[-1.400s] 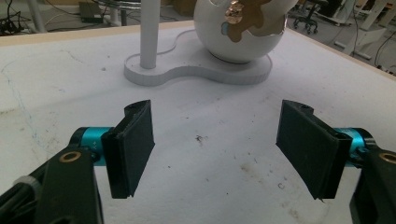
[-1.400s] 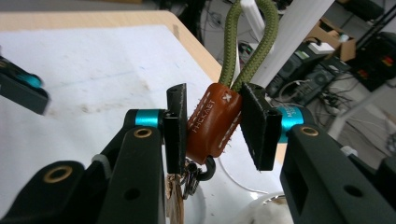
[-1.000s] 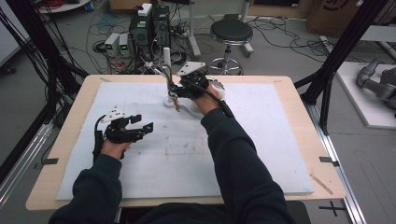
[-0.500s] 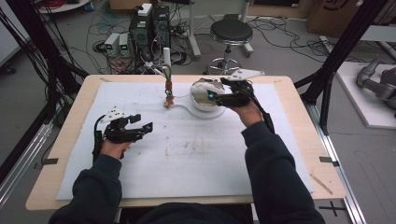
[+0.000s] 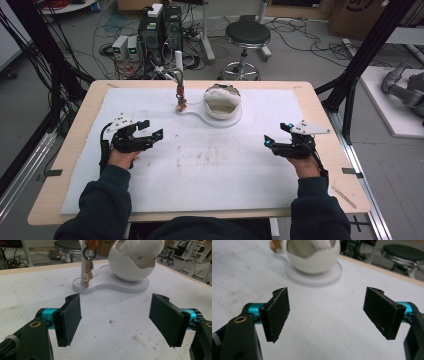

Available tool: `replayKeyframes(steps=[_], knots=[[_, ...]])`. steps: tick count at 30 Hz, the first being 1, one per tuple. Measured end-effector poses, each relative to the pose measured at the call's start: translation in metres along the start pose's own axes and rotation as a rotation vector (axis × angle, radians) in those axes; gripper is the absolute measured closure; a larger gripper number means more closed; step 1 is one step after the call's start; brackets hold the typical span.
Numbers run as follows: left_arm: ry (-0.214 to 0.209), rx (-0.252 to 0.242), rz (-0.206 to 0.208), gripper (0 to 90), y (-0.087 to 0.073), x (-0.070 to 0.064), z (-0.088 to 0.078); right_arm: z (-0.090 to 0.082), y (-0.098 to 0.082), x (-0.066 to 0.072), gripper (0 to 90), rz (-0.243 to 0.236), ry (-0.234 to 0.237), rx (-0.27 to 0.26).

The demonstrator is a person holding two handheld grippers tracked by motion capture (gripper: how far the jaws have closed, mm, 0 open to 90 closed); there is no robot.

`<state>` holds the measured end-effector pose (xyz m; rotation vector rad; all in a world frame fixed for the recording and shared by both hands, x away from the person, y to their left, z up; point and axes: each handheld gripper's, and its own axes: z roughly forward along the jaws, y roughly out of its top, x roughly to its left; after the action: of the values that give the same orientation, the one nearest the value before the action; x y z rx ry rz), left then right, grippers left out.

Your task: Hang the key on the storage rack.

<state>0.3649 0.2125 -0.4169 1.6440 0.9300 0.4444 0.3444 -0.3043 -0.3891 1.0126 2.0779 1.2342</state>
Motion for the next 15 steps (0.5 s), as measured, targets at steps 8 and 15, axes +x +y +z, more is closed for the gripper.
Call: replayKeyframes(steps=[8, 15], knots=[[0.009, -0.008, -0.004, 25.6, 0.0, 0.002, 0.001, -0.017, -0.028, -0.005, 21.6, 0.049, -0.059, 0.038], [0.01, -0.01, 0.008, 25.6, 0.001, 0.001, -0.002, -0.021, -0.029, -0.008, 21.6, 0.067, -0.075, 0.023]])
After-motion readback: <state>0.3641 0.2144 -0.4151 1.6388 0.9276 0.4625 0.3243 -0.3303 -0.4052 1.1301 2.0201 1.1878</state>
